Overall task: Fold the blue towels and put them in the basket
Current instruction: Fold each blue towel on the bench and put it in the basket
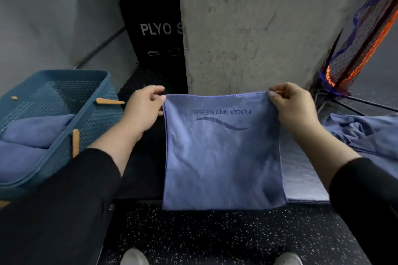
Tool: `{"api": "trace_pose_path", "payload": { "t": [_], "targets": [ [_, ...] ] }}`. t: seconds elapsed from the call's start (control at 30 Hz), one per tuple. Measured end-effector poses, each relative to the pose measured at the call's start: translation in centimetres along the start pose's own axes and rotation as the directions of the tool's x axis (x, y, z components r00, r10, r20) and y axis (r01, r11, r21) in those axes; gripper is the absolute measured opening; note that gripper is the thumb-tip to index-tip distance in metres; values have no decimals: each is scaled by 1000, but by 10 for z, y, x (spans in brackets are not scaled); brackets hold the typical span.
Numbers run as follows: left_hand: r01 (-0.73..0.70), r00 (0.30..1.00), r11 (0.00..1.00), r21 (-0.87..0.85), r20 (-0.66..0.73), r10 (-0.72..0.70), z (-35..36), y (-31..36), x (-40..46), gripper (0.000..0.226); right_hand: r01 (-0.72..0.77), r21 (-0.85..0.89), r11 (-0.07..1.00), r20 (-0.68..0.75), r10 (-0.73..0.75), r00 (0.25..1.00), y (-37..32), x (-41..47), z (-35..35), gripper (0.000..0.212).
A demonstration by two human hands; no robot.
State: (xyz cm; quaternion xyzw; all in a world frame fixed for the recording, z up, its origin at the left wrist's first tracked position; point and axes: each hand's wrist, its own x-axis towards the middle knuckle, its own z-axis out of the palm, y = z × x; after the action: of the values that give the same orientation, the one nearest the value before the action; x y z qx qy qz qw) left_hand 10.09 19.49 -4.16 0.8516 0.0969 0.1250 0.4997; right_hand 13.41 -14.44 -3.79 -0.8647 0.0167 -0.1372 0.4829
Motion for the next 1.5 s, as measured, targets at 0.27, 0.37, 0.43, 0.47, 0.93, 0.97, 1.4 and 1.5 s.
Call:
{"api": "trace_pose_path", "payload": {
  "t": [0.27,0.37,0.43,0.47,0.93,0.97,1.4,1.5],
  "targets": [
    [-373,914,752,543,354,198,55,-55,-43,44,250,-400,882,316,-123,941,32,-25,33,26],
    [-441,857,592,674,512,56,72,-69,-72,68,328,-445,833,495,-77,866,43,-52,41,32],
    [-462,819,558,690,573,-31,78,-77,-86,69,374,-517,770,603,18,798,54,-75,48,49],
    [-463,815,553,693,579,-43,79,-80,-89,69,412,-557,721,641,58,765,60,-86,52,63],
    [-428,865,517,741,501,-2,94,-62,-54,66,481,-537,693,574,-117,810,86,-77,75,81],
    [-464,843,541,701,537,28,98,-59,-60,66,503,-502,703,575,-163,801,86,-80,73,75],
    [-616,712,555,558,697,90,53,-93,-111,70,588,-299,752,717,-230,658,93,-109,0,22],
    [-677,698,545,495,667,260,32,-101,-115,51,607,-264,749,765,-221,605,96,-109,-17,26]
  ]
}}
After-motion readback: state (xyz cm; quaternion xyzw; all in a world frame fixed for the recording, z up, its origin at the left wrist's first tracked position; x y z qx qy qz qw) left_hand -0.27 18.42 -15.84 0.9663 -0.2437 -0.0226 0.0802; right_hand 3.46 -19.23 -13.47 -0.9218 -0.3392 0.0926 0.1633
